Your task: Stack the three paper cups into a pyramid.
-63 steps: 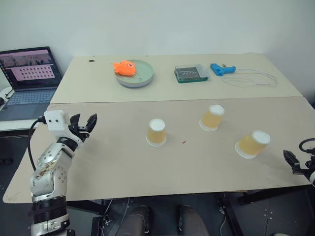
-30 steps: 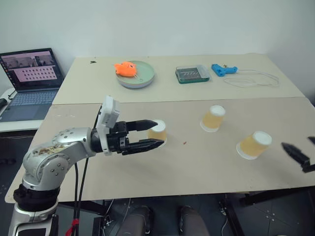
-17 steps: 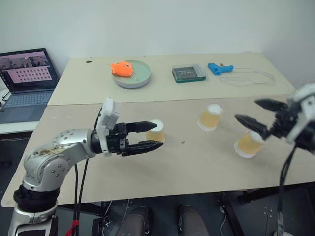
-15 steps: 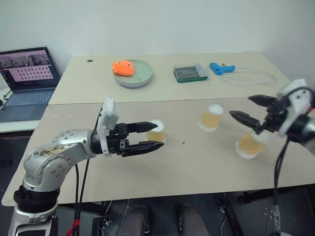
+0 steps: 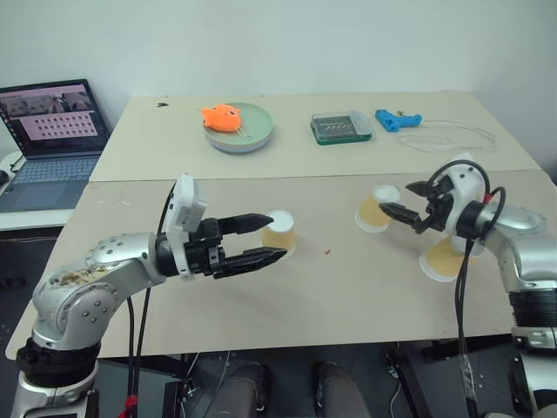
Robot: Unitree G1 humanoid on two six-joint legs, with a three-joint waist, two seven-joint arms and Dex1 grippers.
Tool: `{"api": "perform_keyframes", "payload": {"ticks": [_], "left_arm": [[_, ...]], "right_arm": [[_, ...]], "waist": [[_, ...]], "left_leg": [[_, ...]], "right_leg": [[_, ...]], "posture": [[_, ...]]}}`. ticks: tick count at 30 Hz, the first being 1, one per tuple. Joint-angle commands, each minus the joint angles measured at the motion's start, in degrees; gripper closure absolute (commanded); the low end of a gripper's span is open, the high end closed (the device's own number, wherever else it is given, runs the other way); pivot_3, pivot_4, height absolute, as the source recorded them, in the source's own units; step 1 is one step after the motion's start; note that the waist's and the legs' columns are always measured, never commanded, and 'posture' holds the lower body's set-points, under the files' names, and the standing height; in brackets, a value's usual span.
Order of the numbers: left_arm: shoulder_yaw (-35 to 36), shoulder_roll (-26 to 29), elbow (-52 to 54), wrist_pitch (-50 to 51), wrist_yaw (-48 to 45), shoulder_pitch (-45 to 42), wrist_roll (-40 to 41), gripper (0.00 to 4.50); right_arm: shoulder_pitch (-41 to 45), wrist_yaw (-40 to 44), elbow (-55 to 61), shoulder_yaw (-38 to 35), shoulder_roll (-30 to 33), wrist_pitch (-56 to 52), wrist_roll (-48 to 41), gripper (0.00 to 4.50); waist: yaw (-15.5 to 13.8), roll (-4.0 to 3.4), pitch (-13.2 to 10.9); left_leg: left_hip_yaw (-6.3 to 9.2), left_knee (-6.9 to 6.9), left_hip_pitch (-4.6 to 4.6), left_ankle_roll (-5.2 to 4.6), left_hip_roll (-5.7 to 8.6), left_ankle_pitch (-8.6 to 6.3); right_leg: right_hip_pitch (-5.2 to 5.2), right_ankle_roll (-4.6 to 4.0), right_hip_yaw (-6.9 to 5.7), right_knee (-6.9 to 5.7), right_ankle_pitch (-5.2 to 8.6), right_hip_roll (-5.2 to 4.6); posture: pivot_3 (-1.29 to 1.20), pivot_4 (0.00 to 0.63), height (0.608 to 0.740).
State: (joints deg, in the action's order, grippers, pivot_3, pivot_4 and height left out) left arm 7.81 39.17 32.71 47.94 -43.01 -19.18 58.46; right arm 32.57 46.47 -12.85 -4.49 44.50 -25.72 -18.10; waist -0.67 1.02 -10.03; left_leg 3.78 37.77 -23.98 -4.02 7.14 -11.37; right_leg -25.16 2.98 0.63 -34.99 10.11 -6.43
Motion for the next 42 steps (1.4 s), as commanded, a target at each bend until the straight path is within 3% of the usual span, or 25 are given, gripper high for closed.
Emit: {"api": "perform_keyframes", "payload": {"ticks": [1,8,15,23,27,31,35,42], "left_arm": [[1.72,0.79,2.32,-0.37,1.06,0.19,1.60,0.94],[1.68,1.39,2.43,-0.42,1.81,0.35,2.44,0.94],[1.04,1.74,1.89,-0.64,1.83,0.16,2.89,0.94],[0.15,1.75,0.66,-0.48,1.16,-0.92,2.96,0.94],[-0.67,1.50,-0.47,-0.29,0.86,-1.92,2.59,0.94],[-1.35,1.59,-1.25,-0.02,0.25,-2.67,2.72,0.94],[-2.15,1.76,-2.38,0.26,-0.66,-3.94,2.62,0.94],[-2.73,1.49,-3.13,0.88,-0.92,-5.81,2.54,0.94]], "right_arm": [[2.35,0.87,-1.30,0.58,-0.94,2.28,1.33,0.03],[3.78,1.91,-1.08,0.38,-1.47,1.66,2.04,0.03],[-2.21,1.58,14.92,-4.08,1.90,-6.11,-1.85,0.03],[-12.50,-4.44,38.43,-21.34,5.30,-22.91,-12.11,0.03],[-24.06,-5.74,45.07,-36.02,5.36,-30.07,-13.66,0.03],[-36.96,-5.40,47.46,-41.62,2.71,-29.41,-12.23,0.03],[-43.77,-6.54,48.29,-43.15,-1.25,-27.61,-12.36,0.03],[-45.73,-10.78,45.32,-39.18,-6.32,-22.72,-10.45,0.03]], "waist": [[0.03,0.00,0.00],[0.02,-0.01,0.00],[-0.11,-0.01,-0.01],[-0.21,-0.01,0.00],[-0.99,-0.01,0.00],[-1.53,0.00,0.01],[-1.14,-0.03,0.02],[-0.15,-0.05,0.04]], "left_leg": [[0.00,0.00,0.02,0.00,0.00,0.00],[-0.03,0.00,0.03,0.00,0.00,0.00],[-0.02,0.00,0.03,0.00,0.00,-0.01],[-0.02,0.00,0.02,0.00,-0.03,-0.01],[-0.02,-0.01,0.04,-0.03,-0.02,-0.03],[-0.07,0.01,0.03,-0.06,-0.03,-0.05],[-0.15,0.01,0.20,-0.05,-0.09,-0.05],[-0.20,0.00,0.21,-0.05,-0.09,-0.06]], "right_leg": [[0.01,0.00,0.00,0.00,0.00,0.00],[-0.01,-0.02,0.03,-0.01,-0.02,0.02],[-0.01,-0.02,0.03,-0.02,-0.02,0.02],[0.01,0.01,0.03,-0.01,0.00,0.00],[0.03,0.04,0.01,0.00,0.03,-0.02],[0.06,0.07,0.03,0.01,0.04,-0.02],[0.18,0.49,0.12,-0.01,0.30,-0.08],[0.18,0.51,0.13,0.00,0.31,-0.06]], "posture": [[0.00,0.150,0.730],[0.00,0.150,0.730],[0.00,0.150,0.730],[0.00,0.150,0.730],[0.00,0.150,0.730],[0.00,0.150,0.730],[0.00,0.150,0.730],[0.00,0.150,0.730]]}}
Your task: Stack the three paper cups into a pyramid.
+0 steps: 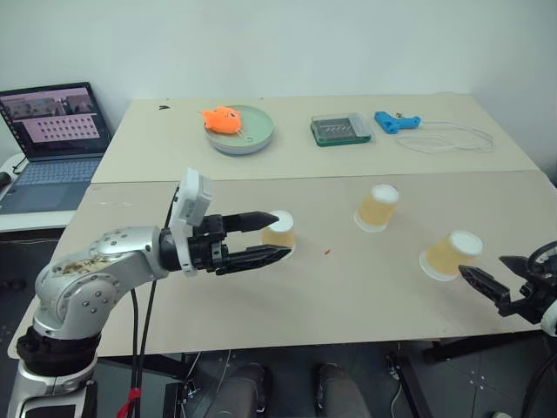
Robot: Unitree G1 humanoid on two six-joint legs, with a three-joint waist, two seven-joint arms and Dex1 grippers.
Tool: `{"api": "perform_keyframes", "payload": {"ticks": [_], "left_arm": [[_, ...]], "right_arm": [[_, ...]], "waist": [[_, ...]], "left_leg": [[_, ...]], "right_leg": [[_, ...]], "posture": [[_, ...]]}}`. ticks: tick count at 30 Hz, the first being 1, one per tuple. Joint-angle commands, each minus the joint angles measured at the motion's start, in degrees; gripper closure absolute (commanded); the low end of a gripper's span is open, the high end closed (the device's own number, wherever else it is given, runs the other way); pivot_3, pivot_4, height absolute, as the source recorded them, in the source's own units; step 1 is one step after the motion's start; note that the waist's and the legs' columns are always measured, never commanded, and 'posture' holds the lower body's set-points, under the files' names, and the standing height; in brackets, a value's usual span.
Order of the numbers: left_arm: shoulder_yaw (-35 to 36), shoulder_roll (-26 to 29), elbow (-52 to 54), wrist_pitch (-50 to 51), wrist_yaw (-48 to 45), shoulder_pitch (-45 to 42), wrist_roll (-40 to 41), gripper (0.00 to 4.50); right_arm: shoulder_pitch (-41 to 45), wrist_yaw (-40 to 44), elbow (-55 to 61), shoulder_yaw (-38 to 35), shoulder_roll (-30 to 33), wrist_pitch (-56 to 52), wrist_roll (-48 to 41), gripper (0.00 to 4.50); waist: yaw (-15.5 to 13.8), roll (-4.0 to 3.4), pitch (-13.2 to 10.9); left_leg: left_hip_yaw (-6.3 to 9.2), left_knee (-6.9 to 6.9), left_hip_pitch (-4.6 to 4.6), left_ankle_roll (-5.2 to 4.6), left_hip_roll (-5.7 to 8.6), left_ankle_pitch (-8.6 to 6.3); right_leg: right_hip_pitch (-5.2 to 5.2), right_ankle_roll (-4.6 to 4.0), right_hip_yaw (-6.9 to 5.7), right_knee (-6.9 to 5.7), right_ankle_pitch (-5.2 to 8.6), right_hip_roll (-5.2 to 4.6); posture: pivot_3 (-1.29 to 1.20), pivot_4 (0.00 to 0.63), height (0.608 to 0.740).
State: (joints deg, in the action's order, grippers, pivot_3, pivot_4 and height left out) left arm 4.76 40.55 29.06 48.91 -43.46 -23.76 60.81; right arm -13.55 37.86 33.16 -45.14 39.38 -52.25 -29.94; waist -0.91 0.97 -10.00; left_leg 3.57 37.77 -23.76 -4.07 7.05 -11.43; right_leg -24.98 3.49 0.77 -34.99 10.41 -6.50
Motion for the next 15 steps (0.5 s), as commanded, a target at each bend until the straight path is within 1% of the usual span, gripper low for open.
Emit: {"api": "perform_keyframes", "payload": {"ticks": [1,8,15], "left_arm": [[0.30,0.14,0.52,-0.06,-0.47,-1.32,0.18,0.94],[0.49,0.27,0.39,-0.02,-0.06,-1.81,0.00,0.94],[0.91,0.39,1.13,-0.09,0.65,-1.32,0.13,0.94]], "right_arm": [[0.66,-2.68,-1.38,2.56,-1.67,4.58,1.76,0.03],[5.60,-5.66,-6.06,9.28,-3.26,8.26,2.83,0.03],[11.02,-7.33,-12.07,11.91,-1.69,11.41,4.85,0.03]], "waist": [[0.15,0.00,0.00],[0.31,-0.01,0.00],[0.06,-0.01,0.00]], "left_leg": [[0.00,0.00,0.00,0.00,0.00,0.00],[0.00,0.00,0.01,0.00,0.00,0.00],[0.00,0.00,-0.02,-0.01,0.02,0.00]], "right_leg": [[0.00,0.00,0.00,0.00,0.00,0.00],[-0.01,-0.01,0.01,-0.01,0.00,0.01],[-0.05,-0.03,-0.01,0.00,-0.02,0.03]], "posture": [[0.00,0.150,0.730],[0.00,0.150,0.730],[0.00,0.150,0.730]]}}
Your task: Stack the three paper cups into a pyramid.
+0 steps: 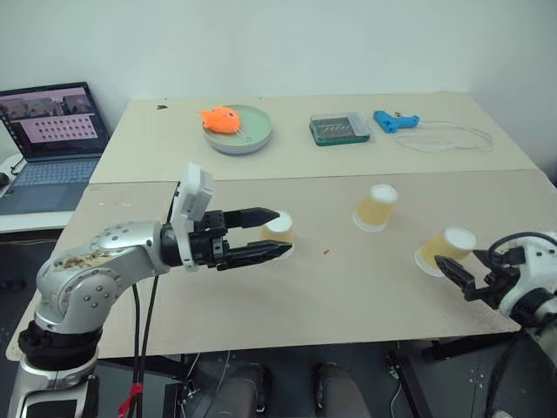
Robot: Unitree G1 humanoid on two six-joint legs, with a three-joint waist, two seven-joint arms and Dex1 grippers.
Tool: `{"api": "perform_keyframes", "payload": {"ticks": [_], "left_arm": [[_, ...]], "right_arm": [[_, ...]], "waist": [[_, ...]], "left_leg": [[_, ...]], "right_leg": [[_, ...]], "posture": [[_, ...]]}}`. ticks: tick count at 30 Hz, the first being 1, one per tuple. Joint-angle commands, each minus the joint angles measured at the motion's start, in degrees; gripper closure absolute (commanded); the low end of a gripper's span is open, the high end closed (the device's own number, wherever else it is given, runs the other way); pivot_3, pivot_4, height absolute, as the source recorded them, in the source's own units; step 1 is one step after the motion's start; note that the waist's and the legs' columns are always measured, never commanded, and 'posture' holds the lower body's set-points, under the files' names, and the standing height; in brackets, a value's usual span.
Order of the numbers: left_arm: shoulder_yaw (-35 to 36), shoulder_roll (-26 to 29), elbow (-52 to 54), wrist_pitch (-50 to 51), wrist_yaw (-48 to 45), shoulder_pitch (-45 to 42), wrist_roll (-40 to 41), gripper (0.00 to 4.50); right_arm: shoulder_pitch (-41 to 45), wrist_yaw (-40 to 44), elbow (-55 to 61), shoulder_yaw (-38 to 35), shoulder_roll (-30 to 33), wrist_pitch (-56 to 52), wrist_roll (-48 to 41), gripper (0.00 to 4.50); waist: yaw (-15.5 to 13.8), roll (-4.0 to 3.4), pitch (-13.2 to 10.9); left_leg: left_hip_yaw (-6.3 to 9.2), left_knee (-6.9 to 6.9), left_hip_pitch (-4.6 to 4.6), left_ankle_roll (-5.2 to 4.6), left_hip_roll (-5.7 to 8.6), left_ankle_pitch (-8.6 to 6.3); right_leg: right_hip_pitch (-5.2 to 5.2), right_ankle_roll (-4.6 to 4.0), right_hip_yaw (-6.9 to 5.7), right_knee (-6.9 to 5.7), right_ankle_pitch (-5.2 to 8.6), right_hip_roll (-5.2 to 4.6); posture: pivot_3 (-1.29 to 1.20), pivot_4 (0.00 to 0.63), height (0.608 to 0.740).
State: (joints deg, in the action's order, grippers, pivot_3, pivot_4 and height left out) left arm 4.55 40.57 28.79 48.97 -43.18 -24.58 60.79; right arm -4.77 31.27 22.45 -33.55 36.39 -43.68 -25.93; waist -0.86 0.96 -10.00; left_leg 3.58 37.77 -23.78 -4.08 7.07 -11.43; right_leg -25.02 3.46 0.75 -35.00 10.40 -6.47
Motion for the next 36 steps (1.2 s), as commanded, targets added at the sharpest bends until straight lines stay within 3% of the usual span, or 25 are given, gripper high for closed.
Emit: {"api": "perform_keyframes", "payload": {"ticks": [1,18,21,22,24,29,36], "left_arm": [[1.20,0.39,1.47,-0.20,0.47,-0.36,0.10,0.94],[2.32,0.89,3.03,-0.44,1.78,1.36,0.44,0.94],[2.44,0.82,3.05,-0.40,1.93,1.50,0.62,0.94],[2.43,0.84,3.07,-0.44,1.91,1.55,0.57,0.94],[2.39,0.92,3.03,-0.51,1.75,1.64,0.40,0.94],[2.30,0.87,2.78,-0.64,1.66,1.61,0.23,0.94],[2.03,0.73,2.40,-0.50,2.05,1.06,-0.03,0.94]], "right_arm": [[3.06,-0.95,-2.09,0.71,1.45,3.25,1.10,0.03],[8.52,-1.50,-7.38,5.31,1.85,6.53,2.66,0.03],[8.62,-1.53,-7.32,5.39,1.82,6.74,2.63,0.92],[8.65,-1.49,-7.30,5.45,1.83,6.84,2.65,1.42],[8.80,-1.61,-7.12,5.72,1.87,6.53,2.66,1.76],[8.68,-1.27,-5.65,5.95,2.47,5.64,2.23,1.76],[11.28,4.53,6.33,10.01,5.65,0.15,-6.34,1.76]], "waist": [[0.06,0.00,0.00],[0.16,-0.02,0.00],[0.15,-0.02,0.00],[0.16,-0.02,0.00],[0.16,-0.02,0.00],[0.16,-0.02,0.00],[0.35,-0.03,0.00]], "left_leg": [[0.00,0.00,0.00,0.00,0.00,0.00],[0.00,0.00,0.01,0.00,0.00,0.00],[0.00,0.00,0.01,0.00,0.00,0.00],[-0.01,0.00,0.01,0.00,0.00,0.00],[0.00,0.00,0.01,0.00,0.00,0.01],[0.00,0.00,0.01,0.00,0.00,0.01],[0.00,0.00,0.01,0.00,-0.02,0.01]], "right_leg": [[0.00,0.00,0.00,0.00,0.00,0.00],[-0.01,-0.02,0.02,-0.02,-0.02,0.02],[-0.01,-0.06,0.02,-0.02,-0.04,0.03],[-0.01,-0.05,0.02,-0.02,-0.04,0.03],[0.00,-0.04,0.02,-0.02,-0.03,0.03],[-0.01,-0.04,0.02,-0.02,-0.04,0.03],[-0.02,-0.02,0.03,-0.03,-0.02,0.04]], "posture": [[0.00,0.150,0.730],[0.00,0.150,0.730],[0.00,0.150,0.730],[0.00,0.150,0.730],[0.00,0.150,0.730],[0.00,0.150,0.730],[0.00,0.150,0.730]]}}
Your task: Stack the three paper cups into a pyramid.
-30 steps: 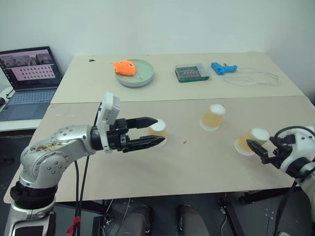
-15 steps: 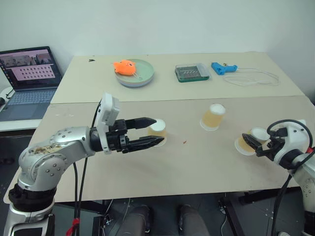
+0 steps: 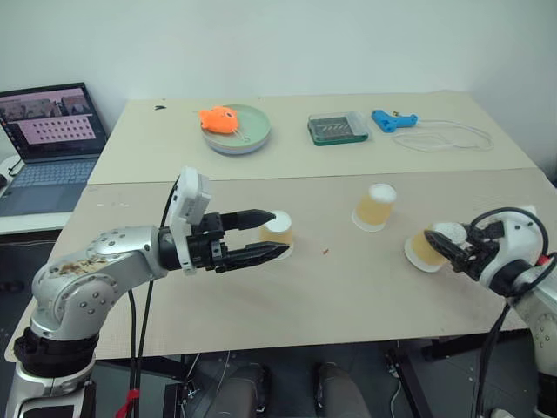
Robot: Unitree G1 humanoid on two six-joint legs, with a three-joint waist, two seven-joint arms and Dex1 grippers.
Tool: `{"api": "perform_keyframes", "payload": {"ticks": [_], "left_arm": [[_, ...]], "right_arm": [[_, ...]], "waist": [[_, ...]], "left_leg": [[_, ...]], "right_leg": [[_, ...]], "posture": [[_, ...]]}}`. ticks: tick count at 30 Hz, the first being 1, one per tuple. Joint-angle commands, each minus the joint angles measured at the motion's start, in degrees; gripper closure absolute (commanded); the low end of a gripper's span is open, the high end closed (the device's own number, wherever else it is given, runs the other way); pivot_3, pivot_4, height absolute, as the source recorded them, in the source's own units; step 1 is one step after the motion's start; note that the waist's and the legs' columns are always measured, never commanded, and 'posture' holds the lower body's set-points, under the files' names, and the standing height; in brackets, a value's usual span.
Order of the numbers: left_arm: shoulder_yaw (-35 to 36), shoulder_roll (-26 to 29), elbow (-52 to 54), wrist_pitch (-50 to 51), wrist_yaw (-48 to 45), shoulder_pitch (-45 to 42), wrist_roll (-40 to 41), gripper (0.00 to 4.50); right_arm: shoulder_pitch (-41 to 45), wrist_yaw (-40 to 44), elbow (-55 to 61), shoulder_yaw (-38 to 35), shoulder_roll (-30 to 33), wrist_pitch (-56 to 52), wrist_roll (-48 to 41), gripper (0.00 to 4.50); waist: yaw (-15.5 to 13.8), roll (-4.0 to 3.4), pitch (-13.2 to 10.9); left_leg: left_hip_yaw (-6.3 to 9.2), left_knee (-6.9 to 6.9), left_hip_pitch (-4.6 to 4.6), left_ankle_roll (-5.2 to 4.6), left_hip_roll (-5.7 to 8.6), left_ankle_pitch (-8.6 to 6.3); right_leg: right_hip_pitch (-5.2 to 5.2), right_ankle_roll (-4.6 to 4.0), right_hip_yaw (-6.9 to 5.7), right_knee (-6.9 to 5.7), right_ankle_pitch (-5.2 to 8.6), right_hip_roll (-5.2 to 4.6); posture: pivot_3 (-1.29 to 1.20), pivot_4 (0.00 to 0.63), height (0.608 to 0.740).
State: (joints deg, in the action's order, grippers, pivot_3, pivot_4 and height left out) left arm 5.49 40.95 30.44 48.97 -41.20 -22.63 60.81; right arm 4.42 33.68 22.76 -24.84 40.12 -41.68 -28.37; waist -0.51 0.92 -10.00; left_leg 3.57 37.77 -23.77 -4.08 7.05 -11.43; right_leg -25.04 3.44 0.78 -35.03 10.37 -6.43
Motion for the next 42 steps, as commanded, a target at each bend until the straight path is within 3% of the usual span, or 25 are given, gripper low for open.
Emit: {"api": "perform_keyframes", "payload": {"ticks": [1,4,11,15,25,34,42], "left_arm": [[1.04,0.37,0.76,-0.52,0.09,-0.90,-0.17,0.94],[1.15,0.36,0.80,-0.53,0.34,-0.96,-0.18,0.94],[1.16,0.32,0.86,-0.70,0.74,-1.19,-0.57,0.94],[1.88,0.58,1.37,-0.35,1.42,-1.32,0.07,0.94],[2.48,0.89,1.90,0.12,2.97,-1.42,1.17,0.94],[2.70,0.77,2.34,0.12,3.68,-0.85,1.61,0.94],[2.48,0.55,2.58,-0.13,3.82,-0.37,1.85,0.94]], "right_arm": [[3.07,3.42,7.71,2.97,2.73,-2.57,-5.35,1.76],[6.84,5.99,9.95,7.94,3.40,-3.97,-8.53,1.76],[13.05,6.11,5.11,18.66,1.44,-1.41,-4.20,1.76],[19.61,6.88,-2.79,25.47,-3.69,3.01,-0.36,1.76],[29.70,11.23,-18.49,34.53,-13.96,11.27,6.59,1.76],[32.22,13.18,-20.79,37.41,-18.58,11.87,8.54,1.76],[31.83,14.40,-21.97,34.87,-15.30,12.29,9.88,1.76]], "waist": [[-0.03,0.01,0.00],[-0.09,0.03,-0.01],[-0.38,0.06,-0.02],[0.05,0.09,-0.04],[0.14,0.09,-0.04],[0.18,0.09,-0.04],[0.16,0.09,-0.04]], "left_leg": [[0.00,0.00,0.00,0.00,0.00,0.00],[0.00,0.00,-0.01,-0.01,0.00,0.00],[0.00,0.00,-0.02,-0.01,0.03,0.00],[0.00,0.00,-0.02,0.00,0.03,0.00],[0.00,-0.01,0.00,0.03,0.02,0.03],[0.01,-0.01,0.00,0.07,0.02,0.05],[0.01,-0.01,0.01,0.08,0.02,0.05]], "right_leg": [[0.01,0.00,0.00,0.01,0.00,0.00],[0.01,0.01,-0.02,0.04,0.00,-0.02],[-0.01,-0.01,-0.03,0.04,-0.01,-0.05],[-0.03,-0.04,-0.02,0.03,-0.04,-0.02],[-0.11,-0.49,-0.01,-0.01,-0.32,0.11],[-0.16,-0.52,0.00,-0.02,-0.36,0.15],[-0.20,-0.53,0.00,-0.03,-0.38,0.18]], "posture": [[0.00,0.150,0.730],[0.00,0.150,0.730],[0.00,0.150,0.730],[0.00,0.150,0.730],[0.00,0.150,0.730],[0.00,0.150,0.730],[0.00,0.150,0.730]]}}
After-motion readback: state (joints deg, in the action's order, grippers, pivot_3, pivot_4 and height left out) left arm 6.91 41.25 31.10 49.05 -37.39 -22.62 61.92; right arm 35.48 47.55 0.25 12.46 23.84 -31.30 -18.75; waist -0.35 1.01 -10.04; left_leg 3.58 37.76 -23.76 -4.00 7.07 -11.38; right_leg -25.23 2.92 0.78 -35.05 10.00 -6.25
